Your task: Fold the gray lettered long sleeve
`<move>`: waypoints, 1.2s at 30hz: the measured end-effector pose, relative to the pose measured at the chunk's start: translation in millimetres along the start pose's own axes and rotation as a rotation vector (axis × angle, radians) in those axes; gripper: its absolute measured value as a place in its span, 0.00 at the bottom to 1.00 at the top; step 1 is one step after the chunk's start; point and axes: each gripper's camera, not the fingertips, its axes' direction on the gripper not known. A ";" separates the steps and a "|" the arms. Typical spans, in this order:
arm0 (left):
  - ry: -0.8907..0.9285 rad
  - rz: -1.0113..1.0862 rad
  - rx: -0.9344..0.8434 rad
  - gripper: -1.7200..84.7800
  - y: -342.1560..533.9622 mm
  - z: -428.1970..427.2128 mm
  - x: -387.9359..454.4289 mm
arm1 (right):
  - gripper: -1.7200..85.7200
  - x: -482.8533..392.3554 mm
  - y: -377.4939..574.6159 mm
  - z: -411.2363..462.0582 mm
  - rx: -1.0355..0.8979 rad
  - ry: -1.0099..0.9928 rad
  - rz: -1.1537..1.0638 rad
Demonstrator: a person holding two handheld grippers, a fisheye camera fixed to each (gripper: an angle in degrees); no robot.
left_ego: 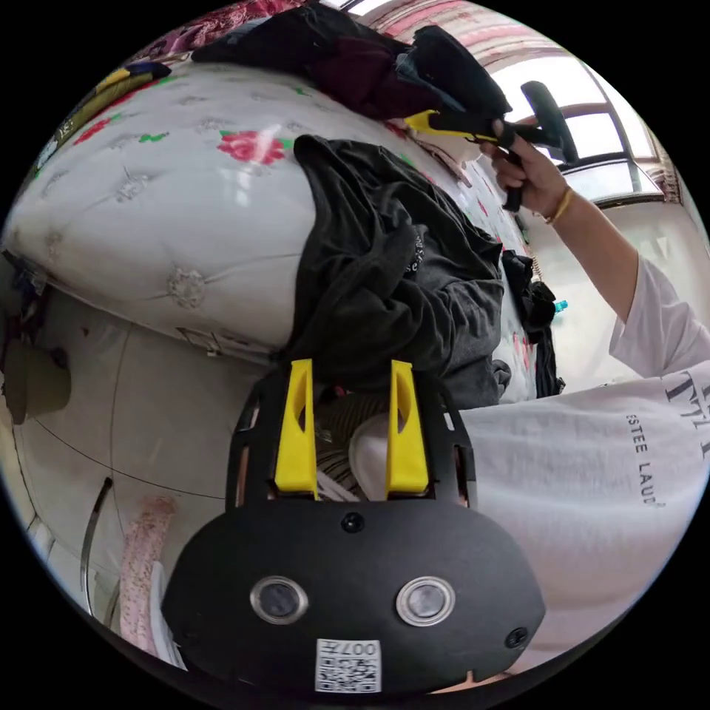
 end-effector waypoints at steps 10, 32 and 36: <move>-0.046 -0.078 0.122 0.01 18.1 -43.7 4.4 | 0.04 23.5 46.5 -32.9 0.099 -0.055 0.164; -0.185 0.956 1.079 0.01 121.1 -369.8 285.5 | 0.02 -336.1 538.2 -529.5 1.312 0.756 0.216; -0.334 1.015 1.159 0.01 125.3 -373.6 327.4 | 0.02 -335.1 532.0 -550.4 1.330 0.885 0.223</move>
